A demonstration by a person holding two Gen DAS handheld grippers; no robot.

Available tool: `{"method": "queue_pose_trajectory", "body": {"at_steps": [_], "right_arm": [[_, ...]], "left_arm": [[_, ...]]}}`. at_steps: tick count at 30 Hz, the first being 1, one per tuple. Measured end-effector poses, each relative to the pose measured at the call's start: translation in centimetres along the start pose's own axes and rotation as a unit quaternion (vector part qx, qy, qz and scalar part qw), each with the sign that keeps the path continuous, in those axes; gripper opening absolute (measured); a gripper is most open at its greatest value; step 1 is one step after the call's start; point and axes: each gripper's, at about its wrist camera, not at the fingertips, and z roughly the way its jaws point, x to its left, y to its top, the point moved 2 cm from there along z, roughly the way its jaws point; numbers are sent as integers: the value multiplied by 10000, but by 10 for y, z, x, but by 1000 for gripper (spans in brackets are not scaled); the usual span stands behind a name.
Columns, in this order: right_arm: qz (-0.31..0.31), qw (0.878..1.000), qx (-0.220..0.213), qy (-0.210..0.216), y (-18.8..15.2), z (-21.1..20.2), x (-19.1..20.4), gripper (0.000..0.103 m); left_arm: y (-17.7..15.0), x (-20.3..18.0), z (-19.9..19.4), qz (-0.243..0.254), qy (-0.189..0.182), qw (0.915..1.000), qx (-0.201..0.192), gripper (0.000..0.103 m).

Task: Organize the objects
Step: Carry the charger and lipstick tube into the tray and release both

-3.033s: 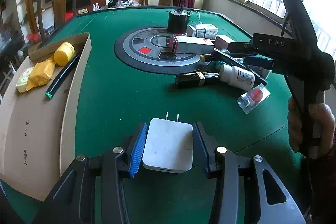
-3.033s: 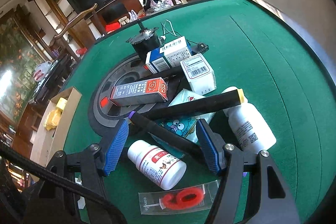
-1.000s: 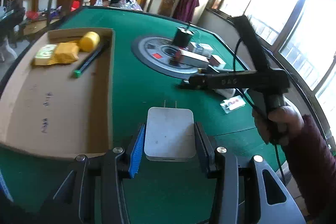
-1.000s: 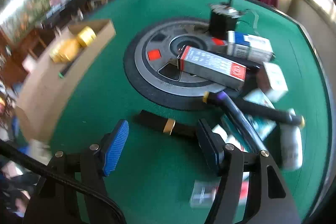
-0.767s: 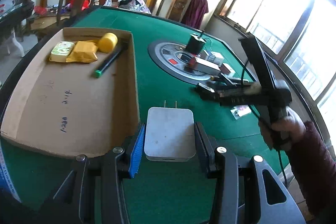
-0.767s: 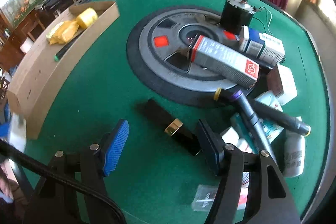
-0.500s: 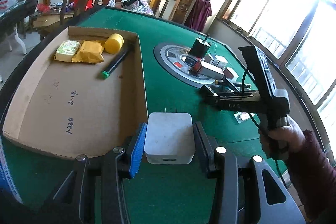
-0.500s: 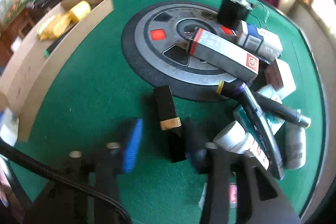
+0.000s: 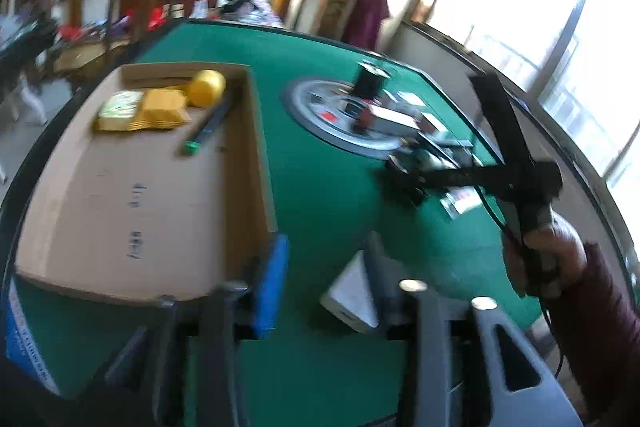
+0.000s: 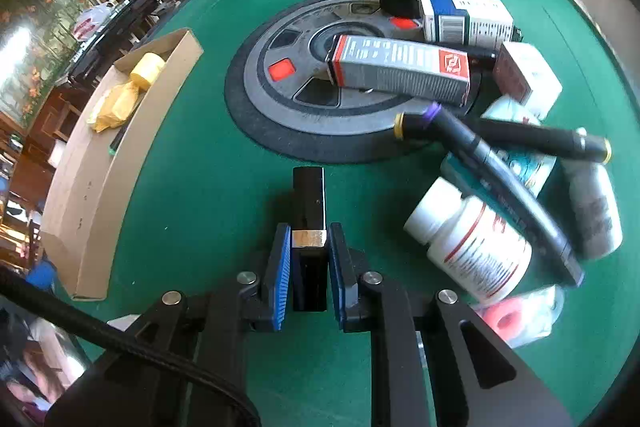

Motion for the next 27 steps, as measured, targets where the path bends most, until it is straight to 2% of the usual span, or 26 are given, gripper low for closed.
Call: {"method": "queue_pose_trajectory", "body": {"at_steps": [1,4,8,10,11,12,13,14,17,19,24,27], "right_arm": [[15,10000,-6,53,-1,1,0,15],[76,9997,9,221,-8,2,0,15],[133,9992,-2,372,-15,-2,-1,15],[162,9989,-21,431,-17,-4,-2,15],[179,9988,-42,461,-17,-5,-2,15],[206,9985,-57,504,-18,-6,-3,15],[251,9980,-73,573,-18,-7,-3,15],[330,9971,-88,682,-19,-8,-4,15],[505,9939,-122,971,-19,-10,-5,15],[564,9920,-146,1119,-20,-15,-4,15],[622,9876,-229,1426,-15,-26,8,15],[599,9839,-259,1663,-3,-30,25,15]], "left_arm": [[-2,-7,2,134,13,9999,10,54],[-7,-32,18,725,52,9972,175,54],[-19,-52,49,1507,339,9858,665,54],[-24,-52,67,1674,537,9804,894,54],[-25,-55,70,1770,636,9786,837,54],[-25,-58,73,1806,619,9775,898,48],[-24,-58,73,1728,542,9794,893,39],[-21,-56,73,1588,429,9822,908,39],[-19,-51,68,1355,410,9867,801,39],[-14,-45,58,1139,255,9908,692,39],[14,-24,12,673,-34,9974,243,39],[37,7,-1,366,168,9991,132,39]]}}
